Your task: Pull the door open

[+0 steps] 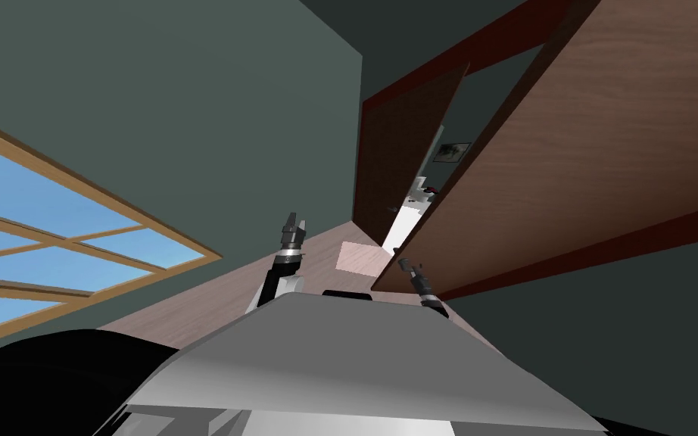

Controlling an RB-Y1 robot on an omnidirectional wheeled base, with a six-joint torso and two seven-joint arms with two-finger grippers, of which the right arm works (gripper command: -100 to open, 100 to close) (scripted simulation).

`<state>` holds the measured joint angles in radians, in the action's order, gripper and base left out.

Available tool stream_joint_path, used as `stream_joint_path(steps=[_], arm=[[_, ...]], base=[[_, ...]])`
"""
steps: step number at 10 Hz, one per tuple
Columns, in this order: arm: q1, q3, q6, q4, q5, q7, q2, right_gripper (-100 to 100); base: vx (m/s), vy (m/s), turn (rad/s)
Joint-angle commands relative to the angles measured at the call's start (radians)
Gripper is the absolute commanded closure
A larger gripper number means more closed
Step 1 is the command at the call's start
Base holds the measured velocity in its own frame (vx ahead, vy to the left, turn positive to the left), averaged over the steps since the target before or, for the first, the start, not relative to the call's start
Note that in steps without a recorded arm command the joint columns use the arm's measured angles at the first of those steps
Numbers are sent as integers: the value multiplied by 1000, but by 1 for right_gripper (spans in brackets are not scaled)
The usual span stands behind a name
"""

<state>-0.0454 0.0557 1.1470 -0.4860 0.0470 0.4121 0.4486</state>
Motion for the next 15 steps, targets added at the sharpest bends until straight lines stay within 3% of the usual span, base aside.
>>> stream_joint_path(steps=[1,4,7,8,10,11,13,15], arm=[[30,13,-19,13,-9,-10,-25,100],[88,16,-63,27,-13,-29,-50,100],[88,16,-63,27,-13,-29,-50,100],[115,17,-83,33,-15,-38,-61,100],[123,17,-89,35,-16,-40,-65,100],[146,18,-106,40,-17,-48,-75,100],[165,19,-119,44,-19,-54,-83,100],[165,19,-119,44,-19,-54,-83,100]], base=[[-182,-52,118],[-193,-81,120],[-69,-21,2],[-121,-55,78],[-127,-69,84],[-137,-70,75],[-147,-93,71],[-79,-47,13]])
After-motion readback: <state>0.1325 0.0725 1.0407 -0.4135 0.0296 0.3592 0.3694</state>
